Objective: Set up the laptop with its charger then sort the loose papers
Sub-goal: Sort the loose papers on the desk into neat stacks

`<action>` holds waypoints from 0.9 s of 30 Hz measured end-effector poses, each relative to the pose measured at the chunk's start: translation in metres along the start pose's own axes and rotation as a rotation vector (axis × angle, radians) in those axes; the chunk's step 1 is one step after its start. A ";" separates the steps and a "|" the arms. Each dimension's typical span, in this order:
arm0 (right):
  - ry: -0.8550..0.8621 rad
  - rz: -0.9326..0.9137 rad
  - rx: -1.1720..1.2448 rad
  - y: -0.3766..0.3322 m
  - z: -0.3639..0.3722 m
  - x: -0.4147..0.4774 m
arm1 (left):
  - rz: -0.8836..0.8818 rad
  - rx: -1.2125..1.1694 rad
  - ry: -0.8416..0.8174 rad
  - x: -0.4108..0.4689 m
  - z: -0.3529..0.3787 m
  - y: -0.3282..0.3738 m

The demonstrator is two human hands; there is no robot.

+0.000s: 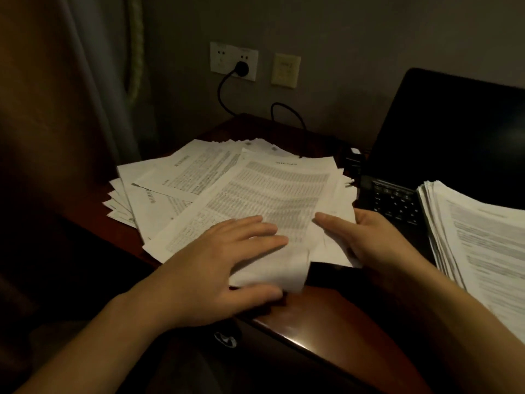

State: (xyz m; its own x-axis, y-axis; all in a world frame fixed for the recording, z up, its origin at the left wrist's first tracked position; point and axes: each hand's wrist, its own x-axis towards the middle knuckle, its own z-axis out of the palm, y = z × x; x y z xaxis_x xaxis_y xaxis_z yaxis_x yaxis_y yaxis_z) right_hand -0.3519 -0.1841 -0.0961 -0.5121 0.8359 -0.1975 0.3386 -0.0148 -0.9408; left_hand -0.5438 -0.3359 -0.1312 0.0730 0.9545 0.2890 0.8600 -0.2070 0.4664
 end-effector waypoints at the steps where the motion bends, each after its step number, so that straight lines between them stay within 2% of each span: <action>1: 0.007 -0.013 0.008 0.000 -0.001 0.000 | 0.030 -0.043 0.076 0.000 0.002 0.000; 4: 0.036 -0.059 0.023 0.001 0.000 0.000 | 0.017 -0.153 0.201 0.001 0.007 0.000; 7: 0.000 -0.048 0.041 0.003 -0.001 0.000 | -0.092 -0.237 0.219 0.008 0.012 0.000; 12: -0.141 -0.030 0.092 0.004 -0.001 0.000 | -0.178 -0.282 0.174 0.021 0.014 0.006; 15: -0.200 -0.006 0.142 0.004 -0.004 -0.001 | -0.176 -0.243 0.176 0.026 0.017 0.010; 20: -0.256 0.056 0.219 0.001 -0.017 -0.001 | -0.163 -0.179 0.369 0.031 0.018 0.008; 24: -0.298 0.094 0.216 -0.003 -0.025 -0.001 | -0.200 -0.265 0.366 0.029 0.018 0.010; 27: -0.318 0.096 0.199 -0.004 -0.031 -0.002 | -0.111 -0.214 0.346 0.028 0.016 0.010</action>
State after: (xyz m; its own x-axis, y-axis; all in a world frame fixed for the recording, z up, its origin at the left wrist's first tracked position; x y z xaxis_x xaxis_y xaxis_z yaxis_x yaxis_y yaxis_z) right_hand -0.3279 -0.1682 -0.0835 -0.7155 0.6139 -0.3335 0.2530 -0.2172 -0.9428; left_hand -0.5257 -0.3082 -0.1320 -0.2199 0.8526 0.4740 0.7264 -0.1812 0.6630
